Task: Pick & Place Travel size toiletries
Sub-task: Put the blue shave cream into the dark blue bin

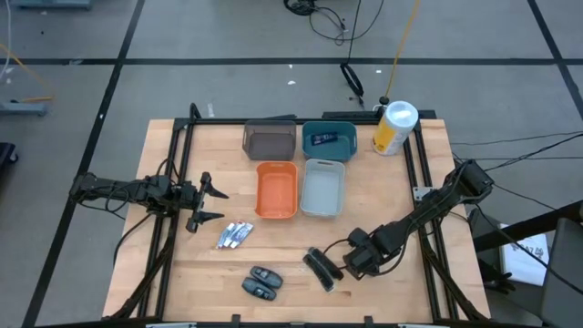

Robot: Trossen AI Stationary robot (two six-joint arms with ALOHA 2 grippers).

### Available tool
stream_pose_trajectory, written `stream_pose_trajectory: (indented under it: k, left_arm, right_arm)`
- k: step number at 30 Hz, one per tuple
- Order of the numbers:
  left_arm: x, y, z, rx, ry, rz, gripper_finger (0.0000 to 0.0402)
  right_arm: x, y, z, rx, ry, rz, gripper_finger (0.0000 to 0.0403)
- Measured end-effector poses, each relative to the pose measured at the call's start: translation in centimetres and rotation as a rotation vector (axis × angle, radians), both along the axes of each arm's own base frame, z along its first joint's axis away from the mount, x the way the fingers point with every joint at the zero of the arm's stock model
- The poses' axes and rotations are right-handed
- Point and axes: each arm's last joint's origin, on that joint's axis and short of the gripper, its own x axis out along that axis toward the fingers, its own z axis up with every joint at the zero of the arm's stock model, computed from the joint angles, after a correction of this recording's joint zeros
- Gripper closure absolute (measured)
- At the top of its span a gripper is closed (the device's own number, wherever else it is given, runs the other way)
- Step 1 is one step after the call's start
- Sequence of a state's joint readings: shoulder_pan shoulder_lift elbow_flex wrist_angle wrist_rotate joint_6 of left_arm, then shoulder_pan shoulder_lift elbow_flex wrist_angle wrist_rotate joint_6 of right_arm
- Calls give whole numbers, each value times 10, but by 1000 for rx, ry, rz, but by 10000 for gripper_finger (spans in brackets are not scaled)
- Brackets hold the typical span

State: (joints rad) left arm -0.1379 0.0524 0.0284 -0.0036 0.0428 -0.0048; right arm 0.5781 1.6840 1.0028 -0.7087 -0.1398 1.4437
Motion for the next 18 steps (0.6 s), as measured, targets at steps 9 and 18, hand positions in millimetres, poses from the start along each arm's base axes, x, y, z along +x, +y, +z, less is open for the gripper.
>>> stream_pose_trajectory:
  k: [9,18]
  left_arm:
    - [0,0,0,0,-1,0,128]
    - [0,0,0,0,0,0,128]
  right_arm:
    - [-7,-3,-11,47,12,26,195]
    - [-10,1,-11,81,6,157,195]
